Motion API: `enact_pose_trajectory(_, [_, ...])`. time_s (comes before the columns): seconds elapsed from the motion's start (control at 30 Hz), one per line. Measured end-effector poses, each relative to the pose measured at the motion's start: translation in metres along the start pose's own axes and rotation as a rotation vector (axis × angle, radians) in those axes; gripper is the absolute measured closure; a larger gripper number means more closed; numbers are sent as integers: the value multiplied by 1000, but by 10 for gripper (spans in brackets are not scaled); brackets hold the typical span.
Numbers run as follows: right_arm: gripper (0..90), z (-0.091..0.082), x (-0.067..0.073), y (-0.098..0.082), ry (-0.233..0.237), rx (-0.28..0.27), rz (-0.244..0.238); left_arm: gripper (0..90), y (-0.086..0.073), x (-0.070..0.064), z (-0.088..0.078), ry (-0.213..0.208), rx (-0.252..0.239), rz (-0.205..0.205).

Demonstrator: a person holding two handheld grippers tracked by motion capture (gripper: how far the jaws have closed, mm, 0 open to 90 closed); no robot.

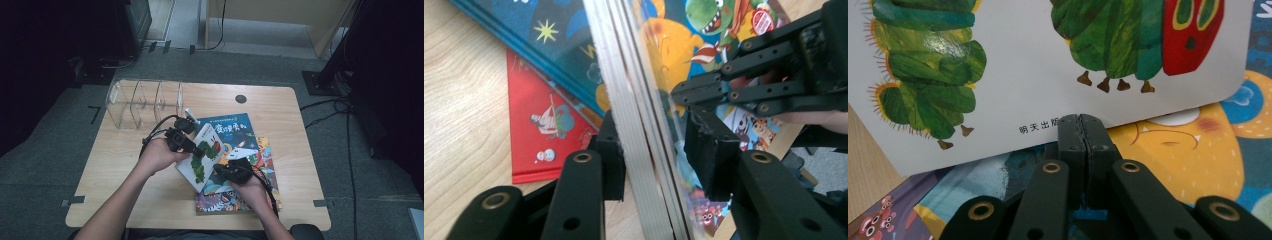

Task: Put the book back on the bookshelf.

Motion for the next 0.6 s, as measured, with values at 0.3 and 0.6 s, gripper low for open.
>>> enact_pose_trajectory(0.3, [888, 4, 3, 3, -5, -1, -25, 688, 4, -3, 5, 29, -5, 14])
enact_pose_trajectory(0.6, [865, 10, 7, 8, 0, -2, -49, 738, 8, -7, 5, 55, -2, 35])
Point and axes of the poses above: each handheld gripper's, and its own axes: z roughly forward along the jaws, y roughly out of its top, x roughly to its left, the point moved 4 cm from there along z, roughly forward along the jaws, and after that the axes turned 4 degrees about -y, right-handed, at the moved point
